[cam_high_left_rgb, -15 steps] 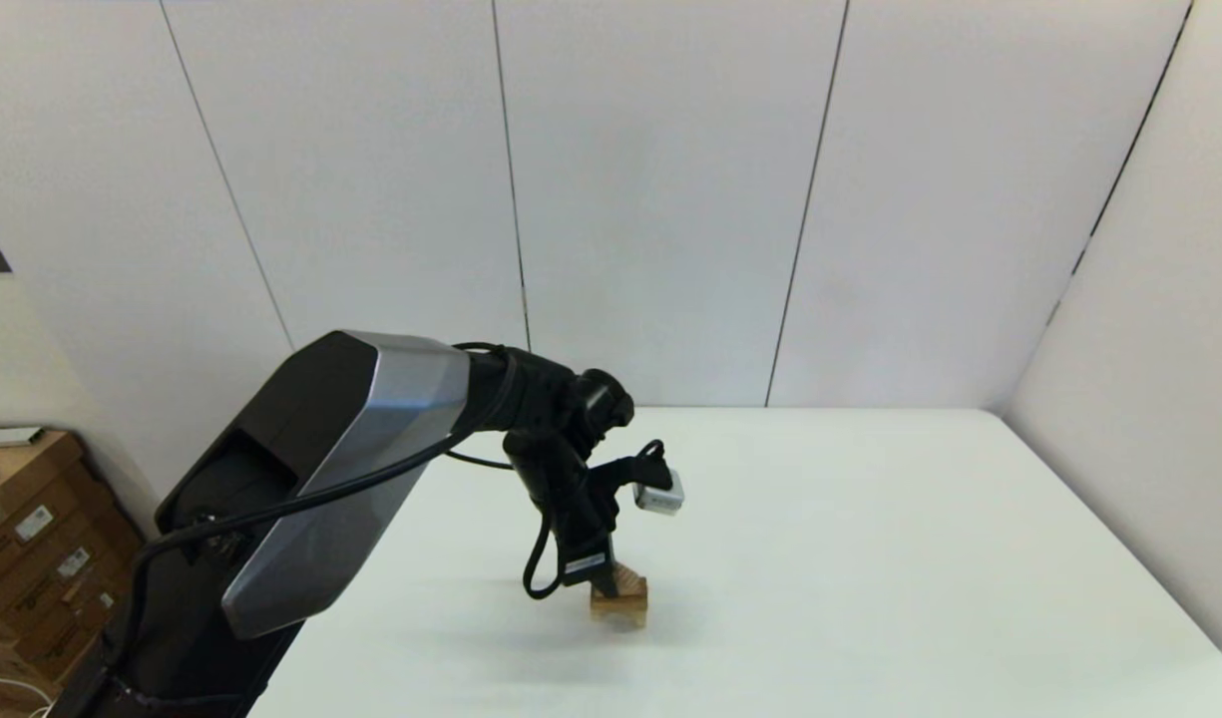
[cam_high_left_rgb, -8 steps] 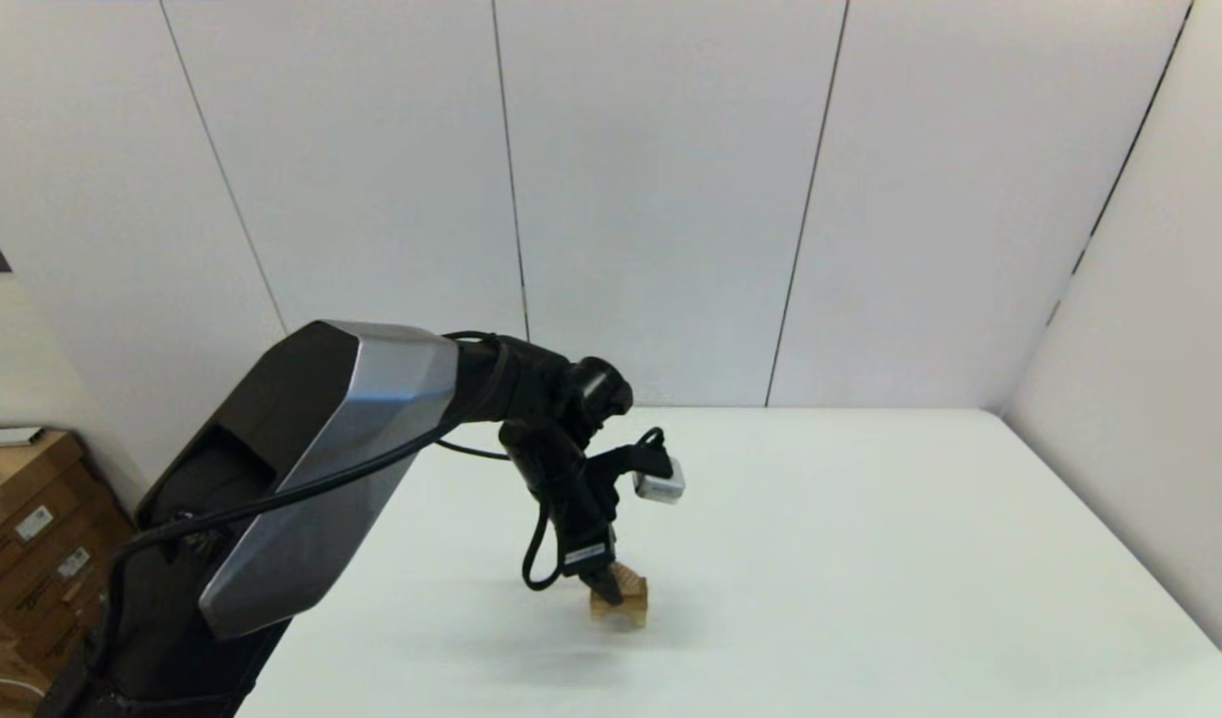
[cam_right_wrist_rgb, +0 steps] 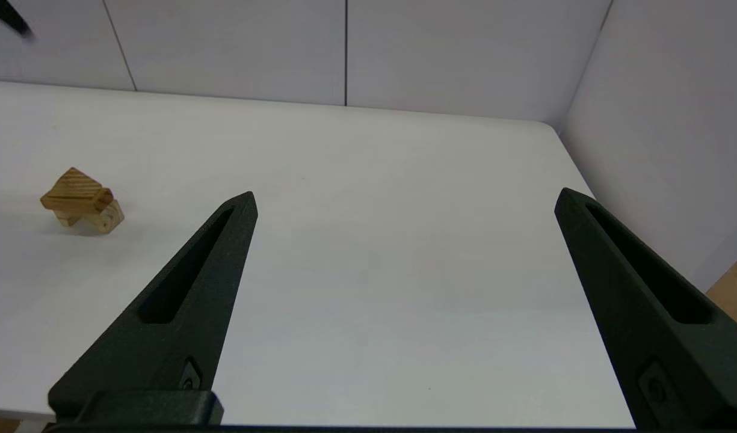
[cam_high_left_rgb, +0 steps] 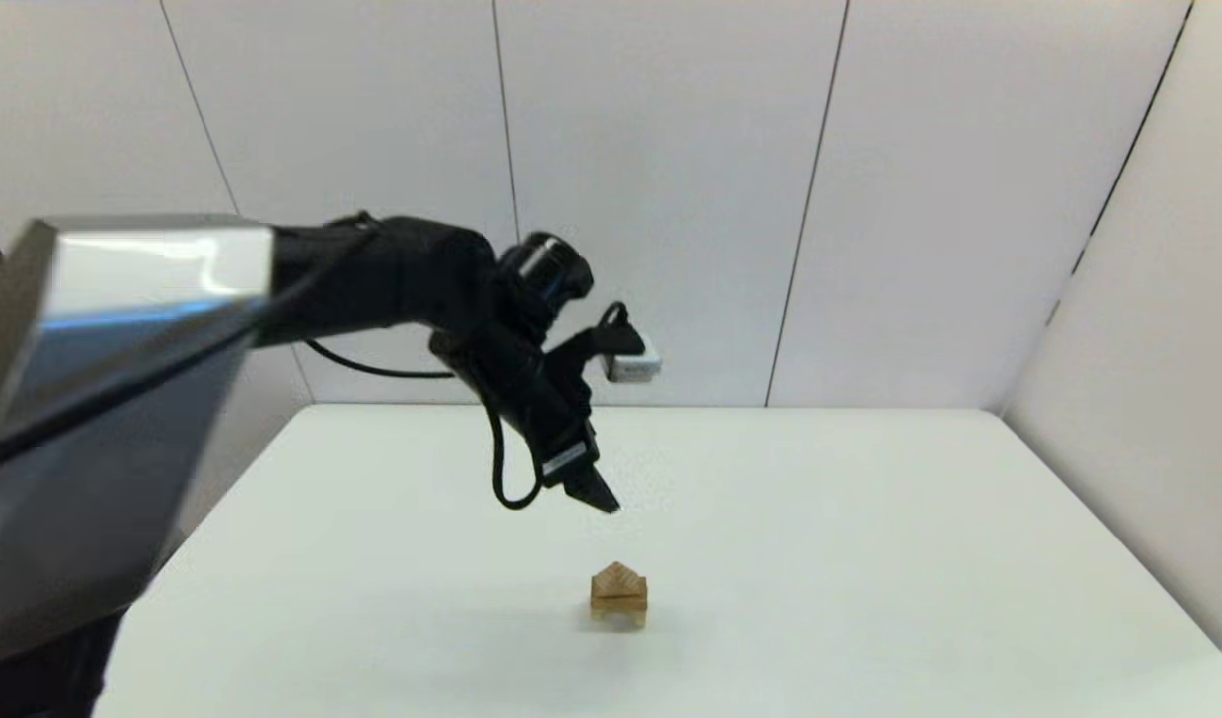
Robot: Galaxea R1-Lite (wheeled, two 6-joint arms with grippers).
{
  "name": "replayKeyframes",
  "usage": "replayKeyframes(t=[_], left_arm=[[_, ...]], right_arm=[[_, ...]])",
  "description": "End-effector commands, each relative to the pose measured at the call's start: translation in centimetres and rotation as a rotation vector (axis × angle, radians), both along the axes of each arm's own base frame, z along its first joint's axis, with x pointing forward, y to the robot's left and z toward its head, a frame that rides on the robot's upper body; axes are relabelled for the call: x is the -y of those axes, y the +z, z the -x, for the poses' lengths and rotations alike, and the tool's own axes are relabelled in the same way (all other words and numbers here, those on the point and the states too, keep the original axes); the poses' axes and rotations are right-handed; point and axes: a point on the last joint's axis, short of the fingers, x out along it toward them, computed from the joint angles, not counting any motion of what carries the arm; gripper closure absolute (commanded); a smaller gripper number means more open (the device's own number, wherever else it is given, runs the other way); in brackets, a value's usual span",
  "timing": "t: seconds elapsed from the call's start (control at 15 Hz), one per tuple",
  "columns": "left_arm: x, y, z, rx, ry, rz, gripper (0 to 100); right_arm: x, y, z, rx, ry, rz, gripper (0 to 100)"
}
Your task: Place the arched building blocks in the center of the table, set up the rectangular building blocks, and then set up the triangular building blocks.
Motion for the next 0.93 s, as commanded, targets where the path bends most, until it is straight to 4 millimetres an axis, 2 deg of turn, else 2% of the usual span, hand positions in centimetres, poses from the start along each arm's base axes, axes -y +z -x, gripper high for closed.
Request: replayKeyframes(t=[0.07, 0.2, 0.27, 0.33, 0.47, 0.53, 0.67, 0.8, 0.93], left_arm=[[-10.2, 16.2, 9.3, 0.371, 0.468, 0.13, 0], [-14.5, 19.6, 15.3, 0.505, 0.69, 0.159, 0], [-16.9, 20.5, 18.6, 0.569, 0.77, 0.166, 0], [-19.0, 20.8, 22.0, 0.619, 0.825, 0.179, 0], [-21.7, 20.0, 28.4, 0.693, 0.915, 0.204, 0], [-22.7, 18.6, 32.3, 0.732, 0.954, 0.218, 0], [-23.6, 15.5, 37.2, 0.779, 0.997, 0.229, 0], [-24.1, 11.5, 41.5, 0.819, 1.007, 0.25, 0], [-24.4, 7.9, 44.2, 0.822, 0.991, 0.269, 0]], right_arm=[[0.0, 0.0, 0.0, 0.003, 0.0, -0.001, 0], [0.0, 0.0, 0.0, 0.003, 0.0, 0.001, 0], [0.0, 0.0, 0.0, 0.003, 0.0, 0.001, 0], [0.0, 0.0, 0.0, 0.003, 0.0, -0.001, 0], [0.0, 0.0, 0.0, 0.003, 0.0, 0.001, 0], [0.0, 0.0, 0.0, 0.003, 0.0, -0.001, 0], [0.0, 0.0, 0.0, 0.003, 0.0, -0.001, 0], [0.0, 0.0, 0.0, 0.003, 0.0, 0.001, 0], [0.0, 0.0, 0.0, 0.003, 0.0, 0.001, 0]])
